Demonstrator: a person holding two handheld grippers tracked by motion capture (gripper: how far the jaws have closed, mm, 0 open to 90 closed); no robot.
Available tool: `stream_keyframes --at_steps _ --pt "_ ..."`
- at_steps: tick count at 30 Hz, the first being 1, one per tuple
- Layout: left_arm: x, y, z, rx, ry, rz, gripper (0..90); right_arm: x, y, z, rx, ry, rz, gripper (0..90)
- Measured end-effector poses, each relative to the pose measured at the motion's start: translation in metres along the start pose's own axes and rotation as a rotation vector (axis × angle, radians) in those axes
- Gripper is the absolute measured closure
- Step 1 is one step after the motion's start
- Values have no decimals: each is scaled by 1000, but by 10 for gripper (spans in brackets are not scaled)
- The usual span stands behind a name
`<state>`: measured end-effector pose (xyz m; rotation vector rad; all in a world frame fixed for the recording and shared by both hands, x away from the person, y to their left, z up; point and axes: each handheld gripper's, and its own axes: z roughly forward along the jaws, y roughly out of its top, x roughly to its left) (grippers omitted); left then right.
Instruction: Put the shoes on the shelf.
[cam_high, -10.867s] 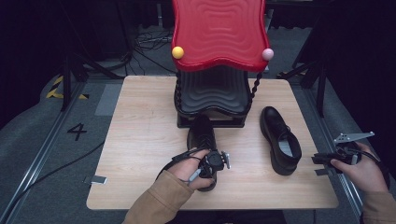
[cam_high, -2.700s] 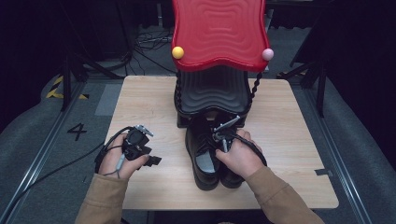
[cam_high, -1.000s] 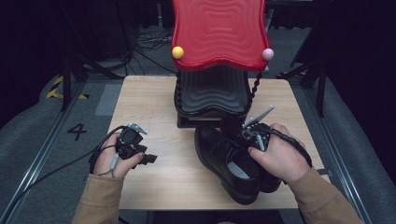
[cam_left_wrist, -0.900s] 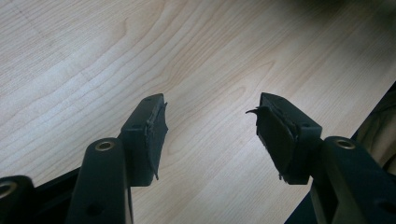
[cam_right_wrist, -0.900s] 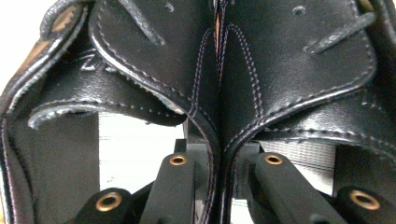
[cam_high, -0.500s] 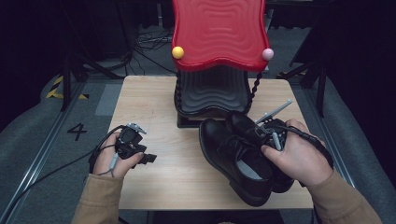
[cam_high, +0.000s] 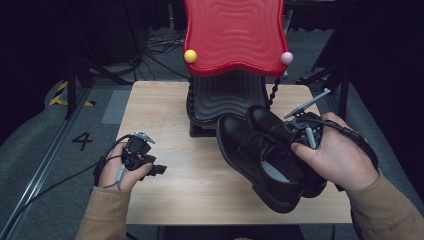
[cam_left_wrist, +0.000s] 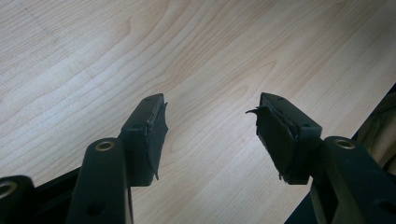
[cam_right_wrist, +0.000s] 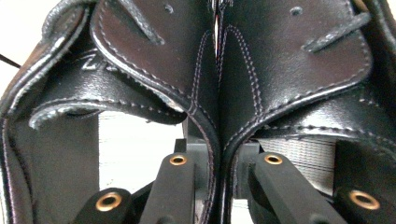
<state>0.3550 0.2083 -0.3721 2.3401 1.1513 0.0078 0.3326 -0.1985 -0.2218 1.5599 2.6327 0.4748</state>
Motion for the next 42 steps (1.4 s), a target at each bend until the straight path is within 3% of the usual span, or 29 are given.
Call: stream_keyframes --at_steps 10,18,24,29,31,36,42 --pt "9 6 1 1 13 -3 429 6 12 -39 -49 3 -4 822" --pt "11 2 -4 -12 16 -13 429 14 29 -70 -79 15 -10 823" --pt "12 -3 -7 -19 24 -26 429 19 43 -93 -76 33 -13 822" --pt "13 -8 -9 -20 25 -36 429 24 47 -102 -59 17 -22 823" --pt "14 -11 -9 -22 26 -43 429 29 48 -111 -71 10 -28 823" --pt "16 -13 -10 -23 22 -50 429 32 51 -130 -72 47 -35 825" --pt "16 -12 -10 -24 18 -52 429 40 57 -147 -96 43 -43 826"
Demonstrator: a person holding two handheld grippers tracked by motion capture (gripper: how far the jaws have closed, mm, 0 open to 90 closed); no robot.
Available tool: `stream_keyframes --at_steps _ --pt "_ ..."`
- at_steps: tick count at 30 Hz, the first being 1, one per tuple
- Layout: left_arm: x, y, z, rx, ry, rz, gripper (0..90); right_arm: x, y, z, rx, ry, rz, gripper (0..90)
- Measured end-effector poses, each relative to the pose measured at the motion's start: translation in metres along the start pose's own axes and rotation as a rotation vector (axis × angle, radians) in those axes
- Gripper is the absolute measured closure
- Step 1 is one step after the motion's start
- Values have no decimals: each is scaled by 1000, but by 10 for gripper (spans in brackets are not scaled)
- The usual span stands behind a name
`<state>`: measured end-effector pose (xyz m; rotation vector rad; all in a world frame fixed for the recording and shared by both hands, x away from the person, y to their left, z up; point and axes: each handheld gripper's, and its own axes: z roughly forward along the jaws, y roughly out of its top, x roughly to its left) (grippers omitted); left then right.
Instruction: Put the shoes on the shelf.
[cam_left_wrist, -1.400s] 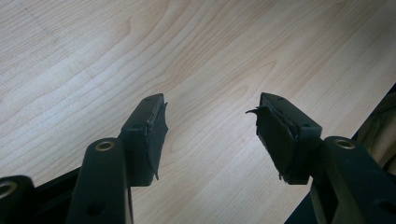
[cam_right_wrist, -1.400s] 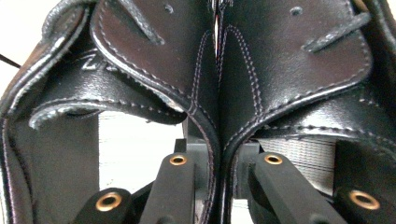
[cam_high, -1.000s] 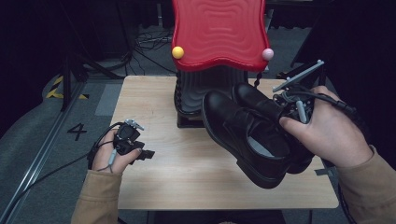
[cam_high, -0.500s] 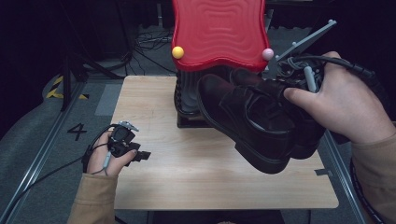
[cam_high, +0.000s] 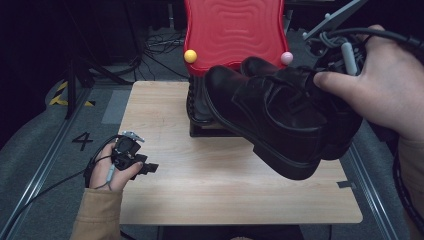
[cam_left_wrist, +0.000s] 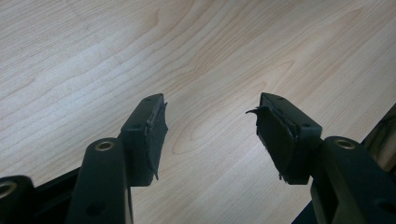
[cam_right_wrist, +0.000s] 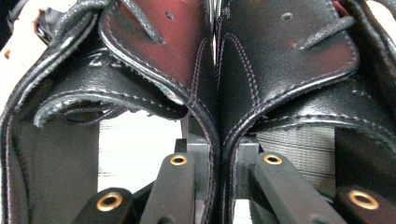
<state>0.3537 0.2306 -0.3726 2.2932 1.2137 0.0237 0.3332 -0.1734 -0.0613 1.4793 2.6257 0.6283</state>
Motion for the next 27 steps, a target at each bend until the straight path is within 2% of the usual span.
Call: stream_keyframes --at_steps 4,12,17,21,27 --pt "1 1 1 -3 -2 2 428 2 11 -9 -35 -6 11 826" --pt "3 1 1 -10 -11 0 428 -5 43 -18 -95 -41 72 826" --pt "5 -5 0 -13 -15 -11 428 -12 68 -26 -134 -45 110 826" --pt "6 -7 0 -15 -14 -20 428 -17 82 -27 -167 -54 130 826" --pt "9 -10 -3 -23 -18 -19 428 -24 113 -24 -233 -92 165 826"
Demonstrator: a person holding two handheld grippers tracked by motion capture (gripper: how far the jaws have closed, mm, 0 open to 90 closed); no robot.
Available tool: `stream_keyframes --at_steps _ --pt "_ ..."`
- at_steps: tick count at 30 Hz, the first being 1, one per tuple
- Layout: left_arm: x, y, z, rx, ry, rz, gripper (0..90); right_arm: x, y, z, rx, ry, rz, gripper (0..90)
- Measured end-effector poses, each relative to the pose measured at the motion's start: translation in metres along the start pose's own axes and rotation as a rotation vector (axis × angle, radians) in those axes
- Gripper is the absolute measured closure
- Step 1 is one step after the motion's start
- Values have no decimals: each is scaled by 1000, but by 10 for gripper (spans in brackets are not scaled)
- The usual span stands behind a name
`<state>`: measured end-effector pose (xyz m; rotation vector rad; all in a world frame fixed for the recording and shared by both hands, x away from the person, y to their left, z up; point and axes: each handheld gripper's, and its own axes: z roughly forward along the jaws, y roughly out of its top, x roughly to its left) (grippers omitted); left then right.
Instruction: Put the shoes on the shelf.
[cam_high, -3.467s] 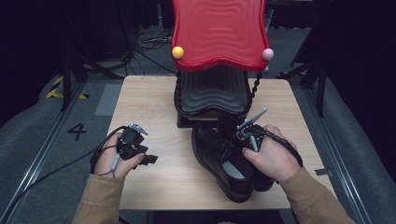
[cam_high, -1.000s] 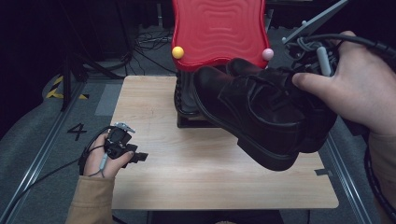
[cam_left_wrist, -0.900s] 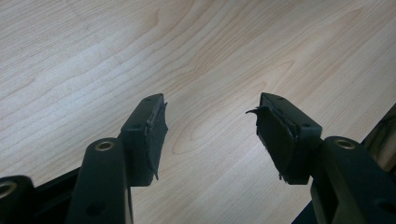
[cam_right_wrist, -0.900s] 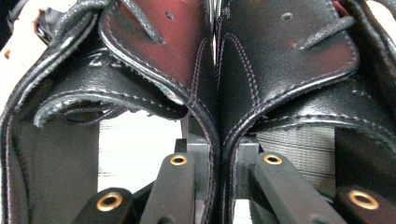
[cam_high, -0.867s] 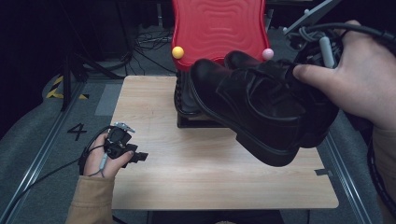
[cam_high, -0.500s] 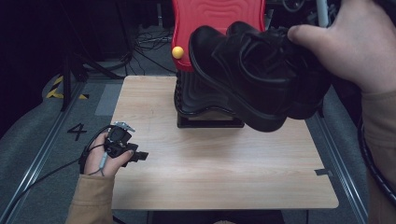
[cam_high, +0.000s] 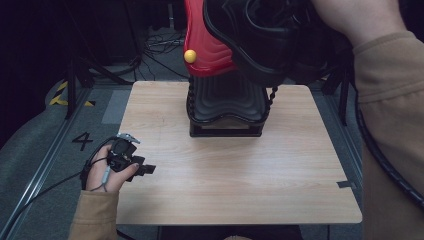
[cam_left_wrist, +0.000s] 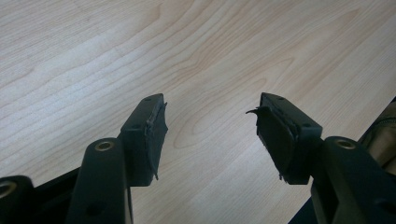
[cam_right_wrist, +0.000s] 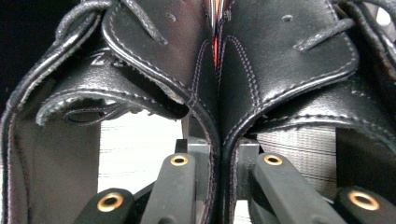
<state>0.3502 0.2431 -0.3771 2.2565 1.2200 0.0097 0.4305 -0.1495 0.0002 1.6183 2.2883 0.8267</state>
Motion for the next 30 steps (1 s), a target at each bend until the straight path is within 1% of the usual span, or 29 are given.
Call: stream_keyframes --at_steps 5,6,7,8,9,11,12,14,17,24,28,30 --pt "4 -3 -4 -14 0 -13 428 3 20 10 -39 -14 7 826" --pt "4 -3 -4 -14 0 -13 428 3 20 10 -39 -14 7 826" --pt "5 -4 -5 -20 -1 -18 427 3 28 14 -64 -18 14 827" --pt "6 -4 -5 -21 -2 -17 427 4 31 16 -74 -19 22 826" --pt "7 -5 -6 -22 -5 -17 427 4 35 18 -85 -20 17 826" --pt "9 -5 -6 -23 -3 -20 427 6 41 24 -93 -27 30 826" --pt "9 -5 -6 -23 -3 -20 427 6 41 24 -93 -27 30 826" --pt "10 -6 -6 -25 -8 -21 428 8 46 31 -107 -34 30 827" --pt "10 -6 -7 -30 -12 -20 427 9 54 47 -128 -51 43 826" --pt "8 -7 -6 -29 -21 -24 427 9 60 78 -193 -124 47 826" --pt "7 -7 -8 -35 -18 -21 427 2 60 94 -221 -121 64 825" --pt "7 -7 -8 -32 -18 -22 426 2 59 100 -239 -129 56 825"
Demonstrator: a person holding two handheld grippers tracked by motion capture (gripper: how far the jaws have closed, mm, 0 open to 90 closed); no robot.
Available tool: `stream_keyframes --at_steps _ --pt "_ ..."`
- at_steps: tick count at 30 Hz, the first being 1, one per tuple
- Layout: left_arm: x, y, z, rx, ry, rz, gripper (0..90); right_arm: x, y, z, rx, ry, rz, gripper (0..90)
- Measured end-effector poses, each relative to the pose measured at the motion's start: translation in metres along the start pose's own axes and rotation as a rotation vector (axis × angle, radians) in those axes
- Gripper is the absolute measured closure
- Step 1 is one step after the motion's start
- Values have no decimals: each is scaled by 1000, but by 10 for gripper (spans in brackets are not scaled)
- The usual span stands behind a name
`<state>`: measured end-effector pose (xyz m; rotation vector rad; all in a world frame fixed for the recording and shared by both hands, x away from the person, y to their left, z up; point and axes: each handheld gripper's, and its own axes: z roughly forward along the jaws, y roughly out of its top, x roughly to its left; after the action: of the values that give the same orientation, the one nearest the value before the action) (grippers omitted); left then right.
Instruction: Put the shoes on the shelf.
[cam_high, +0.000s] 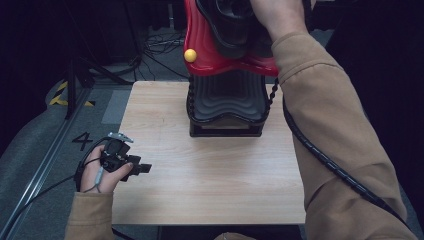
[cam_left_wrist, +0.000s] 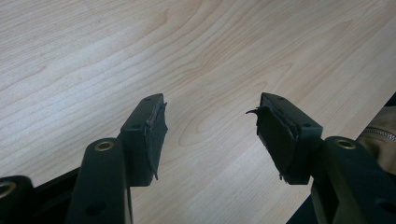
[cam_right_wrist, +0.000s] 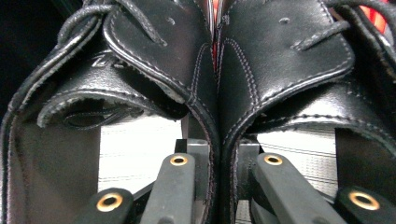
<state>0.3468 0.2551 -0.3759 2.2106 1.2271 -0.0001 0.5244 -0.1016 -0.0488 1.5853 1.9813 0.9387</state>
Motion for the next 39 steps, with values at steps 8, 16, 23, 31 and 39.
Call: stream_keyframes --at_steps 8,16,23,31,39 --pt "1 -1 -1 -2 2 0 426 14 -11 16 -31 -15 -15 818" --pt "3 -3 -3 -10 3 -8 426 12 -17 32 -35 -5 -11 818" --pt "2 -3 -3 -8 0 -7 426 7 -16 28 -81 -18 21 824" --pt "1 -2 0 1 -1 -2 423 0 -10 28 -129 -44 32 823" --pt "3 -4 -2 -4 1 -7 422 5 -10 45 -146 -41 32 819"
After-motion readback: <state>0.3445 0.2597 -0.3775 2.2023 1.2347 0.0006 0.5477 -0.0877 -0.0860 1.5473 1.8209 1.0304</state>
